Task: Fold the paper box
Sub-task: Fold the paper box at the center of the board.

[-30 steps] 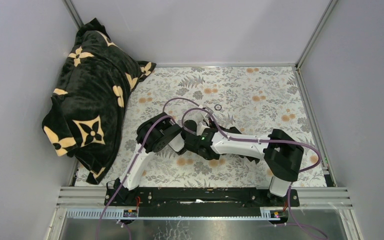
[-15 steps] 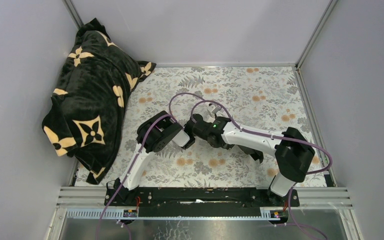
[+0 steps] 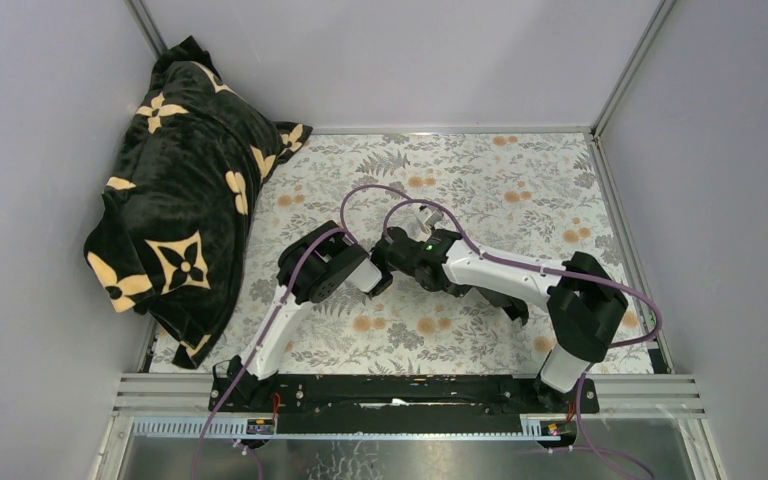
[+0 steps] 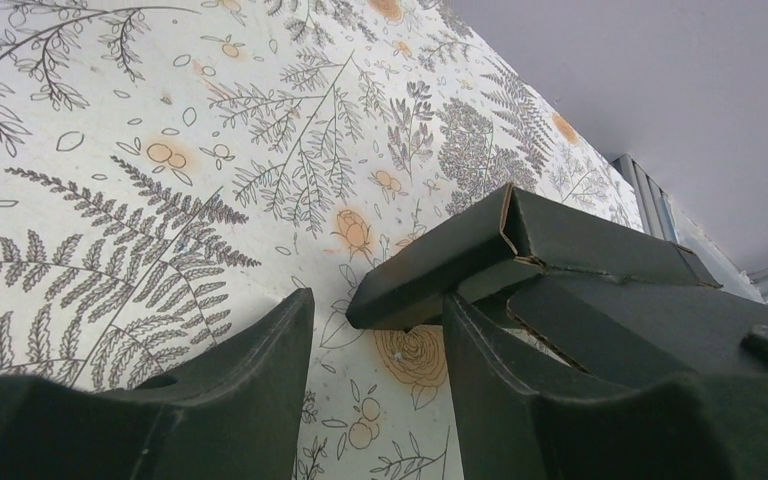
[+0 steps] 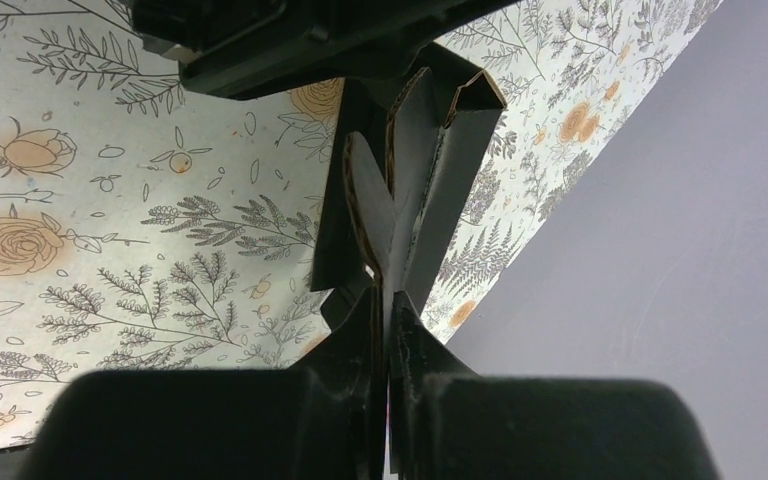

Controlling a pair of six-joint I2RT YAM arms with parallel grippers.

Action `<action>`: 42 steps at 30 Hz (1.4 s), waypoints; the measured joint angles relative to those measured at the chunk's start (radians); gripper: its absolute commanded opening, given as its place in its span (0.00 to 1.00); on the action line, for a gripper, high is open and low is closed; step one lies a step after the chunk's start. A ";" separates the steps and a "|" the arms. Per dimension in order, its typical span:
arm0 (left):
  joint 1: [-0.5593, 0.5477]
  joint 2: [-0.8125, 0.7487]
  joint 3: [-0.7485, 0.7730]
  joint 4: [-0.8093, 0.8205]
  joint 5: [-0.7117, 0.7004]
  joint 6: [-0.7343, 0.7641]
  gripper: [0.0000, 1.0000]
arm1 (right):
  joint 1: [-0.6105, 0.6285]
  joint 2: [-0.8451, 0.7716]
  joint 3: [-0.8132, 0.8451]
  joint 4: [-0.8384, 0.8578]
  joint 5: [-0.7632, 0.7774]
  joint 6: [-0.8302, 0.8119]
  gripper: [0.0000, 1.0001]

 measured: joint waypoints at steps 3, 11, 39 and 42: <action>0.000 0.024 0.012 0.048 -0.001 -0.015 0.57 | 0.000 0.008 0.004 -0.008 0.002 0.002 0.00; 0.000 0.114 0.078 0.194 -0.035 -0.108 0.57 | -0.002 0.023 0.001 -0.011 -0.096 0.043 0.00; 0.233 -0.438 -0.416 0.151 -0.005 -0.018 0.57 | 0.008 0.018 0.473 -0.177 -0.361 0.098 0.00; 0.266 -0.460 -0.470 0.140 -0.009 -0.011 0.57 | 0.008 -0.007 0.398 -0.153 -0.374 0.099 0.00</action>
